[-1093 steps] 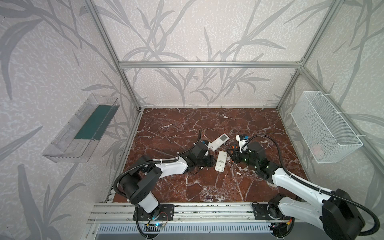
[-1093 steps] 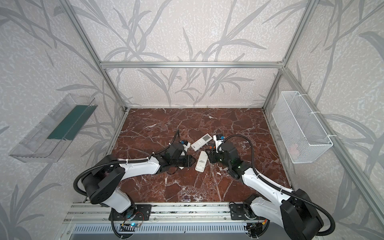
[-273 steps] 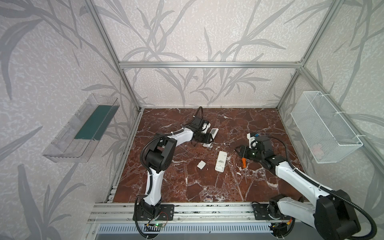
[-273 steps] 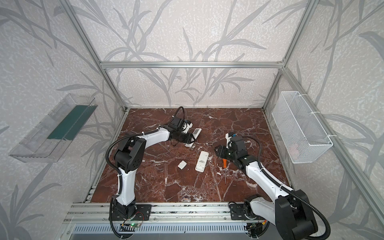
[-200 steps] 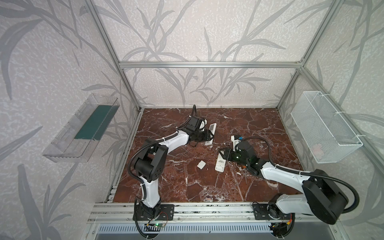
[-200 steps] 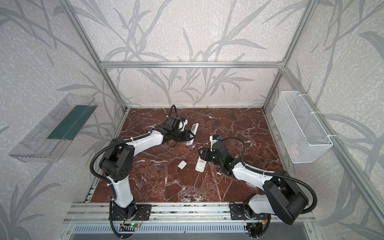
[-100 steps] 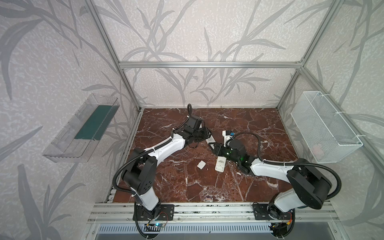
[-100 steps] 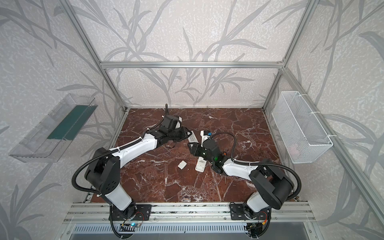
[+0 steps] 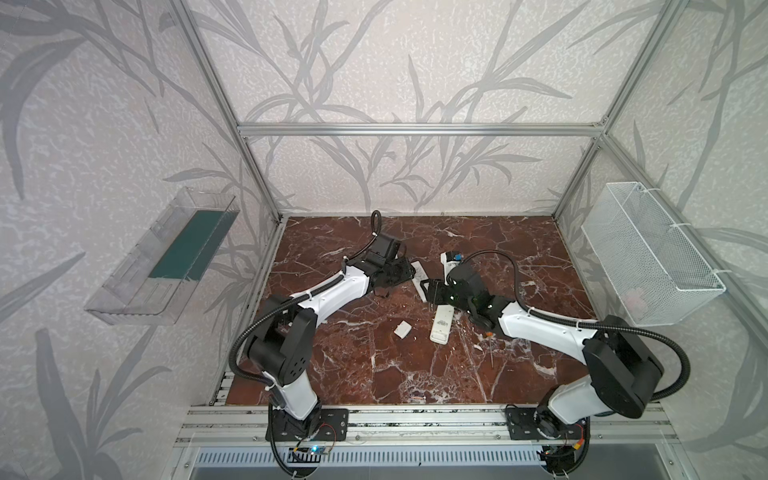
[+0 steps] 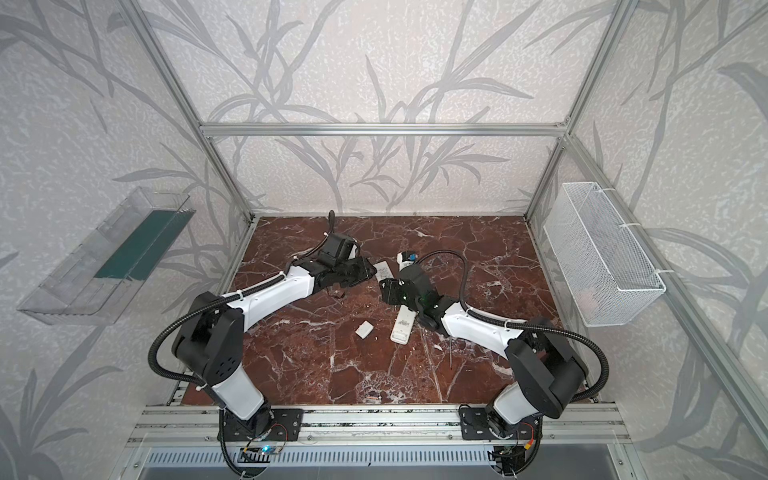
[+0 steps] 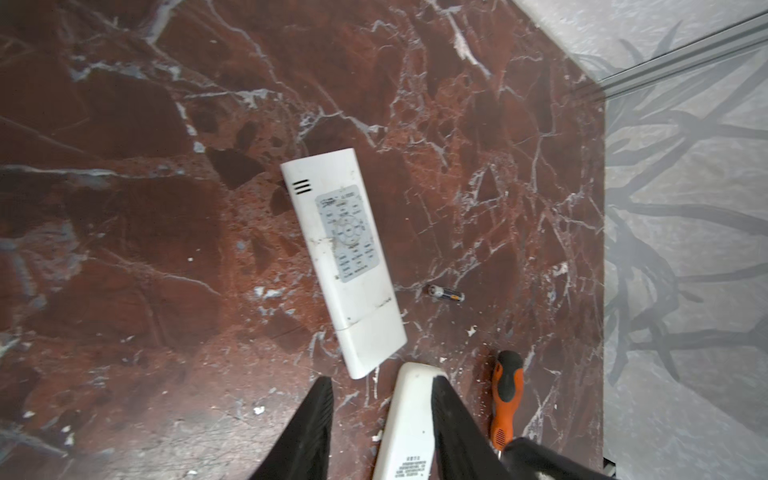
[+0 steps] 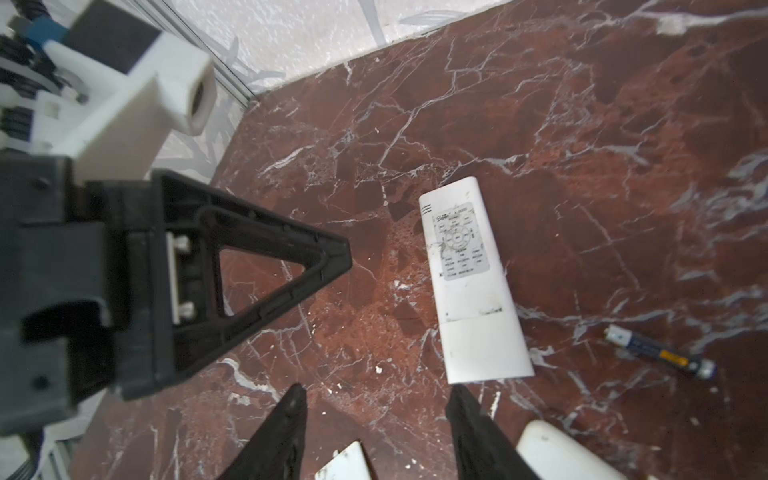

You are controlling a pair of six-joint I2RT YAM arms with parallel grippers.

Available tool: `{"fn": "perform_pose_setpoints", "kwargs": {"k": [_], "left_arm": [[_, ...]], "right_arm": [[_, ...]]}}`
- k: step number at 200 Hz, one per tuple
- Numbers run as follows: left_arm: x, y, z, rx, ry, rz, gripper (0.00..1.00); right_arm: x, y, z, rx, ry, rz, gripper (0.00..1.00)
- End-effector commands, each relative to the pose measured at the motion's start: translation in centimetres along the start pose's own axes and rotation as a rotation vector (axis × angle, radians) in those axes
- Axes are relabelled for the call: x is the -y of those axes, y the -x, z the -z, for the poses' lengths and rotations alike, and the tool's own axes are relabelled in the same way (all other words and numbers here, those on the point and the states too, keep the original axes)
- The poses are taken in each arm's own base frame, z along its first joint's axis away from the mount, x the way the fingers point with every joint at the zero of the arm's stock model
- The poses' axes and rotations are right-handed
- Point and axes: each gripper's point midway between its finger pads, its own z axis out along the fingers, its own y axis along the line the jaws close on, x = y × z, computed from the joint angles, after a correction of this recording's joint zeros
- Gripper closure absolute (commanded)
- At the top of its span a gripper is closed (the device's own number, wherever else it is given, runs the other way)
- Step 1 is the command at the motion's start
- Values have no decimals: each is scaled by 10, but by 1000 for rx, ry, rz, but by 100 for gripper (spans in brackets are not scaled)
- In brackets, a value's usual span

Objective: Unload the batteries from the remote control

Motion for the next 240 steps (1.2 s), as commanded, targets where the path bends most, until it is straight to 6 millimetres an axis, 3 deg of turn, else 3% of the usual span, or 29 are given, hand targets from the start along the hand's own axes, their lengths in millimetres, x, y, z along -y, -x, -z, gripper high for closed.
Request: {"fn": "perform_pose_setpoints", "kwargs": {"k": [1,44,99,139,240], "left_arm": [[-26,-9,-6,-40,66,8,58],[-41,-16,-9,-57,83,19,57],[-54,-15,-7,-63,92,25,55],[-60,-13,-4,-56,95,21,54],[-68,-15,0,-51,83,22,54]], "right_arm": [[20,-20,-15,-162,-102,156,40],[31,-36,-52,-365,-194,269,35],[42,-58,-76,-511,-225,292,29],[55,-67,-83,-562,-280,322,29],[79,-65,-87,-589,-406,378,25]]}}
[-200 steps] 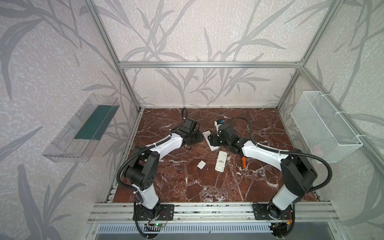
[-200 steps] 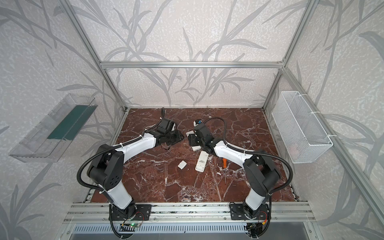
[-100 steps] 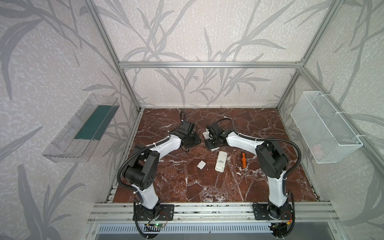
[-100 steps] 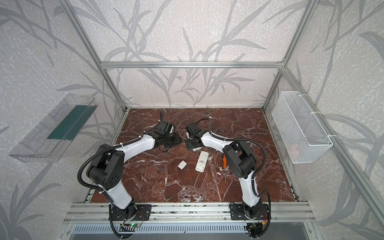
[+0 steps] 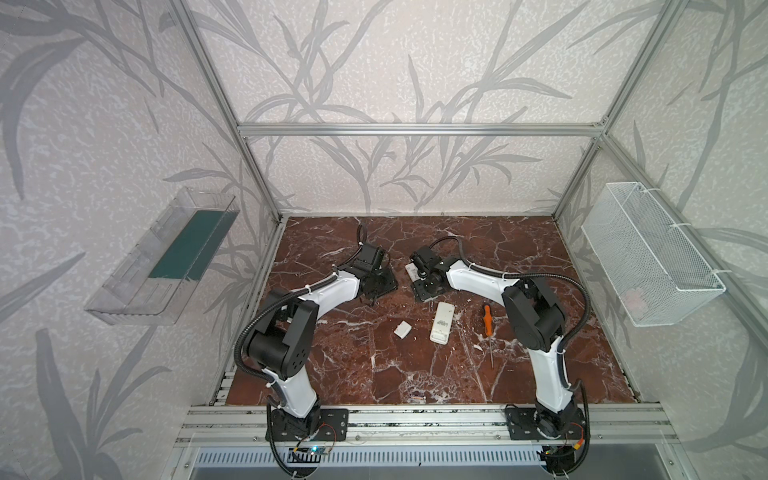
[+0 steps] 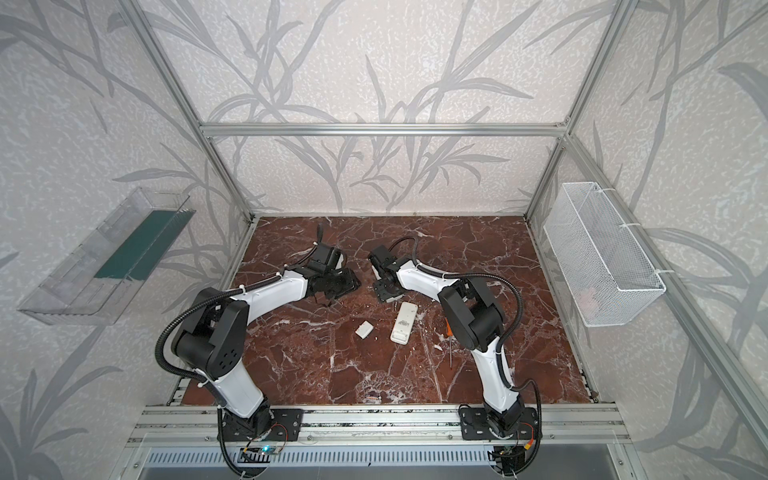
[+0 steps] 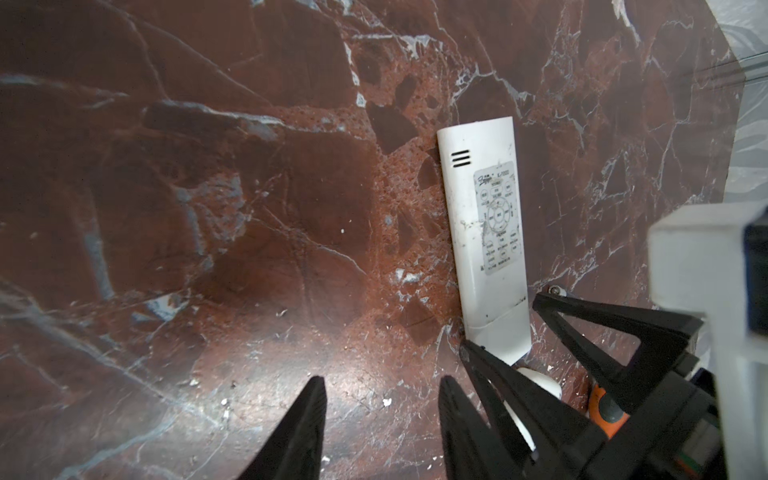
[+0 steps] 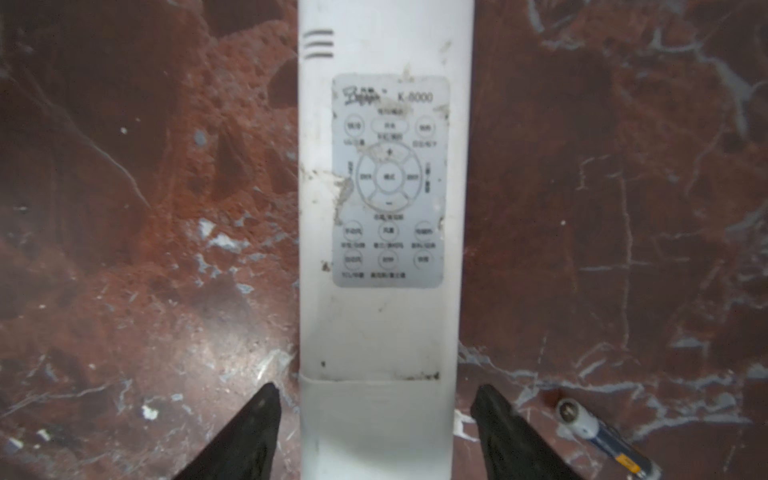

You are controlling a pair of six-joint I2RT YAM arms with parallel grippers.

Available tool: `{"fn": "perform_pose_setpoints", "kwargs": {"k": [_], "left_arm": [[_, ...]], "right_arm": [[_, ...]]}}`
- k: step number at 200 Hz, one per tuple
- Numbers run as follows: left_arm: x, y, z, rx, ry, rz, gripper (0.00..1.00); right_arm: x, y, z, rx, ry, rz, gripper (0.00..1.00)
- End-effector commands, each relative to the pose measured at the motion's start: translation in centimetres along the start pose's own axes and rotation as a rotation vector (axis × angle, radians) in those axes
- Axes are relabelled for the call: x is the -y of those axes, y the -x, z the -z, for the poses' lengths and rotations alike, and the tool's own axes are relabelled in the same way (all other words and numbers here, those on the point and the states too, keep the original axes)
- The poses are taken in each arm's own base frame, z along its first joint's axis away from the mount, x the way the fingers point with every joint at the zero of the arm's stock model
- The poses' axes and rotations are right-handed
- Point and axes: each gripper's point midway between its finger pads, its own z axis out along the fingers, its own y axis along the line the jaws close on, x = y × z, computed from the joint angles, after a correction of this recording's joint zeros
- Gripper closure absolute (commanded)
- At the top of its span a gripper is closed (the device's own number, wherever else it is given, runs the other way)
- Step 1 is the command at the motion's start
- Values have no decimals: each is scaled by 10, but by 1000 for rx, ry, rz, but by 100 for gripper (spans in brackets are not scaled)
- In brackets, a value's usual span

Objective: Unload the batteries from the remote control

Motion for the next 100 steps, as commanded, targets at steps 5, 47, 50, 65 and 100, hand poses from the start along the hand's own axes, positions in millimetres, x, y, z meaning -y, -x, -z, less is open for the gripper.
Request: {"fn": "perform_pose_setpoints", "kwargs": {"k": [5,47,50,65,100], "left_arm": [[1,3,9,21,-24,-4,54],[-3,5,15,34,-32,-5,54],[-3,5,16,35,-32,-5,54],[-4,7,21,43,-33,-6,54],[-2,14,34,76,-62,-9,54]], "right_arm": [[6,-4,-8,-41,-33,17,25],[-2,-14,-22,-102,2,33,31],[-2,-14,-23,-103,2,36,32],[-2,-13,-23,-102,1,45,37],[-1,-3,-5,-55,7,64,48]]}}
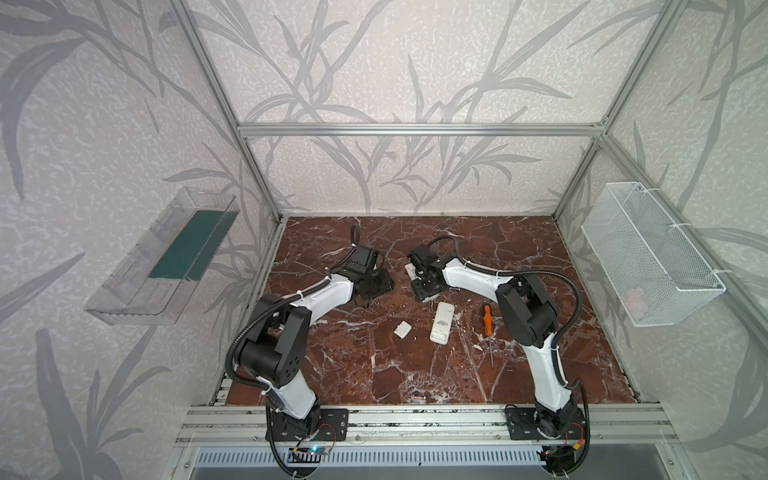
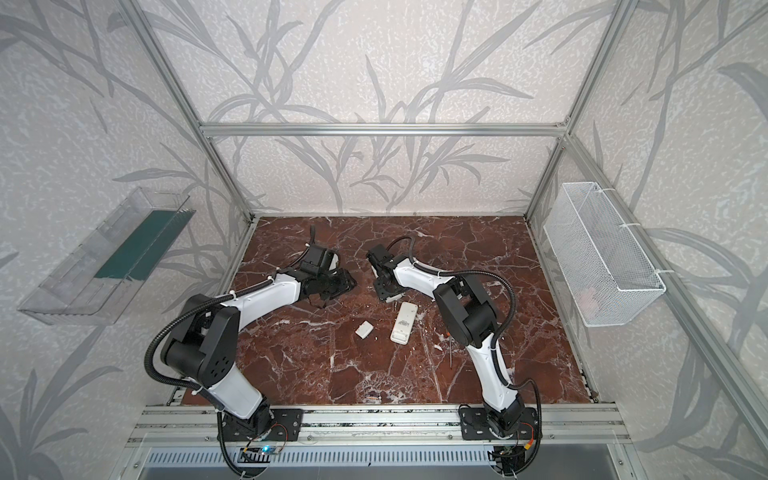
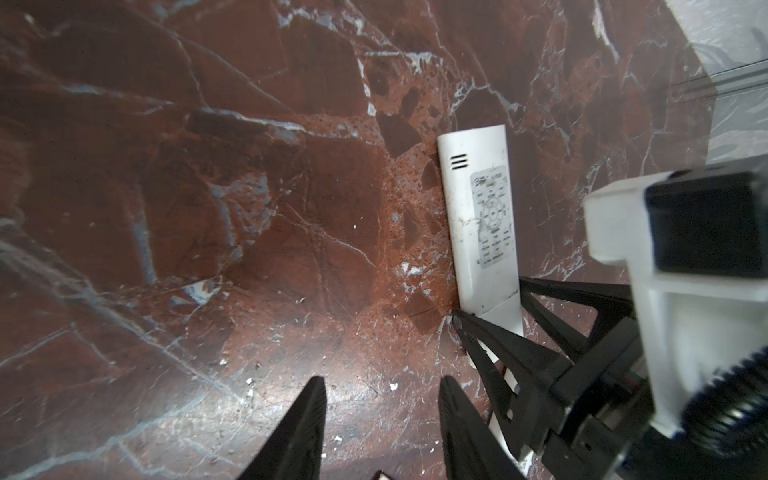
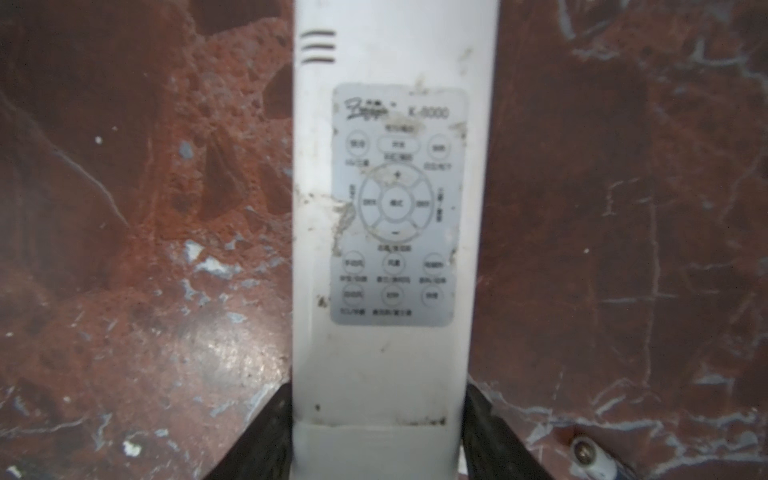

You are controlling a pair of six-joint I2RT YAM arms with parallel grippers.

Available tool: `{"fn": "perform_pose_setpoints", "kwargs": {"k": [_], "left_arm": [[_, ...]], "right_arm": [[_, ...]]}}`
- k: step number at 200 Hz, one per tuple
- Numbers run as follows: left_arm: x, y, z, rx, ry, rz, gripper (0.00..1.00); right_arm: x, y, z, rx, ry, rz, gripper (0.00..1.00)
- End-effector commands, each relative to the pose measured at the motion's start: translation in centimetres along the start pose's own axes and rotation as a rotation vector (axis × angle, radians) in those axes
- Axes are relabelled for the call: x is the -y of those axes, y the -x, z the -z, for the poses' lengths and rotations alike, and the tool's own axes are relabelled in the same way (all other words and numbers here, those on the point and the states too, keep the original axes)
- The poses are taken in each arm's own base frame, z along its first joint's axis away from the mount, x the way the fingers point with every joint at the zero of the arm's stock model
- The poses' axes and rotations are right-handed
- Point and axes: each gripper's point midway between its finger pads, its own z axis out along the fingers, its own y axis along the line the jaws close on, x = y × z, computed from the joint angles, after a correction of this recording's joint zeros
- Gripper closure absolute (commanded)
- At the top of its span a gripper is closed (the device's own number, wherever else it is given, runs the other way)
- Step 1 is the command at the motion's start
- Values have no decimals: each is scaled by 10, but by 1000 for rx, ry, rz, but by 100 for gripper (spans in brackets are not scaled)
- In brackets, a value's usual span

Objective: Unload the batteries from the remote control

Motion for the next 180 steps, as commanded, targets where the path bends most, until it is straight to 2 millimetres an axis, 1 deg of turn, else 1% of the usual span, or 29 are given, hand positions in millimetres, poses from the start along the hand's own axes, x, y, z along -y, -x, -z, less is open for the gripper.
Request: {"fn": "perform_pose_setpoints", "kwargs": {"k": [1,25,40,72,106,133,153,157,159,161,165,180], "left_arm": [[3,6,14,32,-33,-15,54],[11,11,20,49,-133,5,54],[16,16,24,64,-212,33,54],[22,23,29,66,-322,55,54],[37,25,38,49,-454,28,54],[54,25,48,38,-546,-14,53],[62,22,52,12,-589,-37,52],[64,22,52,6,-598,-41,52],[65,21,52,1,-602,-43,50],[66,21,53,0,-607,-46,49],[66,20,53,-8,-612,-47,47],[71,17,55,-26,-633,-57,46]], "right_arm": [[4,-7,7,-30,-4,30,48],[-6,4,28,54,59,42,60],[-13,8,40,103,101,49,65],[-20,10,59,187,150,52,66],[-28,11,80,280,163,103,69],[-38,12,104,353,158,181,70],[-47,13,123,423,191,220,71],[-49,12,122,428,196,224,71],[-50,11,122,427,200,227,71],[-50,15,131,454,207,226,71],[-52,16,137,471,216,229,72],[-56,16,146,501,238,242,72]]}}
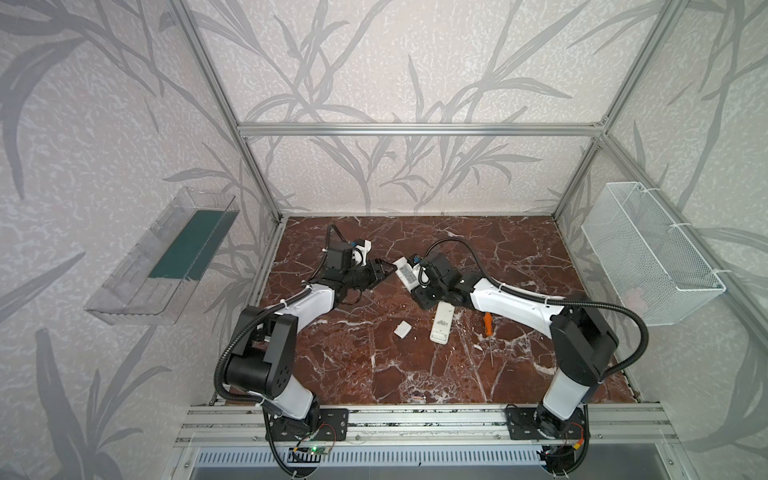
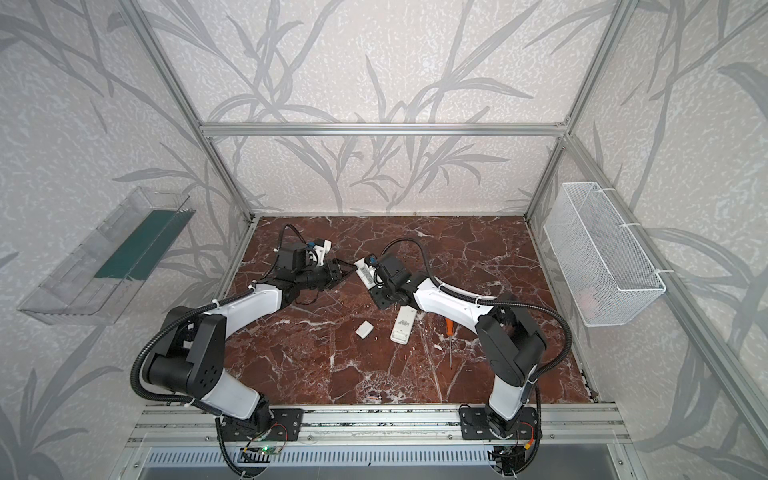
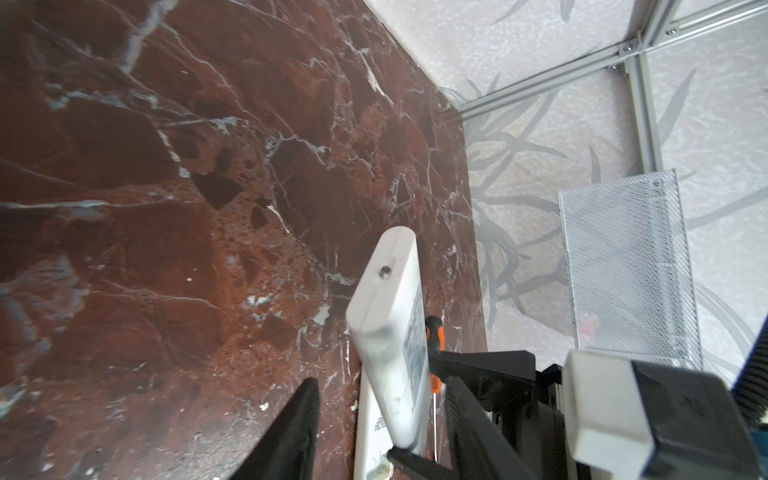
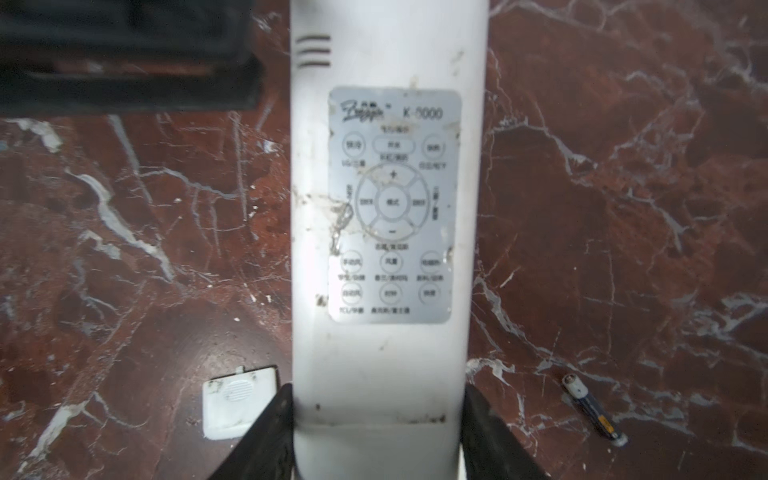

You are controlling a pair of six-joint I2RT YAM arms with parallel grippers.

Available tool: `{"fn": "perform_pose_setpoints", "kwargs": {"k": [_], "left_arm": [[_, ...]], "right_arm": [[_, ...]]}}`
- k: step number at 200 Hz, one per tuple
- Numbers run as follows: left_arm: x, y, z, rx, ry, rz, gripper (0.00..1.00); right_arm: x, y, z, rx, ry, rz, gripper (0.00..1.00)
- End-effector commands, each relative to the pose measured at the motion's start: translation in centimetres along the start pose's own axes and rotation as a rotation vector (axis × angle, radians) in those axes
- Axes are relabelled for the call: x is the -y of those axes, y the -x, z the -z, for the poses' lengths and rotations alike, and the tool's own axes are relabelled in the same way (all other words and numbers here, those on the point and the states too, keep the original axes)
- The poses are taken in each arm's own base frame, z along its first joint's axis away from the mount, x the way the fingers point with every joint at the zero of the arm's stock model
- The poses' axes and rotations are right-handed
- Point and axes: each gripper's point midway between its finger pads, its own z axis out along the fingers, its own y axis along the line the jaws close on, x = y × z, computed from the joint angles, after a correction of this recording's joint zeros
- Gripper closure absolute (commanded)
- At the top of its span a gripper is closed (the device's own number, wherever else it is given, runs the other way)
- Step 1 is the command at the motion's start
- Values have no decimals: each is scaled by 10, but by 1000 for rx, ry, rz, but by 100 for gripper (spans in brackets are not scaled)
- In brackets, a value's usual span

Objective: Unload the batteries from the remote control

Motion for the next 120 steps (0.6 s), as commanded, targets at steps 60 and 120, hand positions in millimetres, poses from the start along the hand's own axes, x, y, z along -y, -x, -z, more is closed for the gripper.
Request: {"fn": "perform_pose_setpoints", "kwargs": {"k": [60,120], "left_arm": [[37,-17,-8,-120,-162,-43,50],[43,-19,-14,-134,-195,-23,63]], "right_arm": [[-26,39,31,155,95,100,73],[-35,39,35,150,139,140,73]]}}
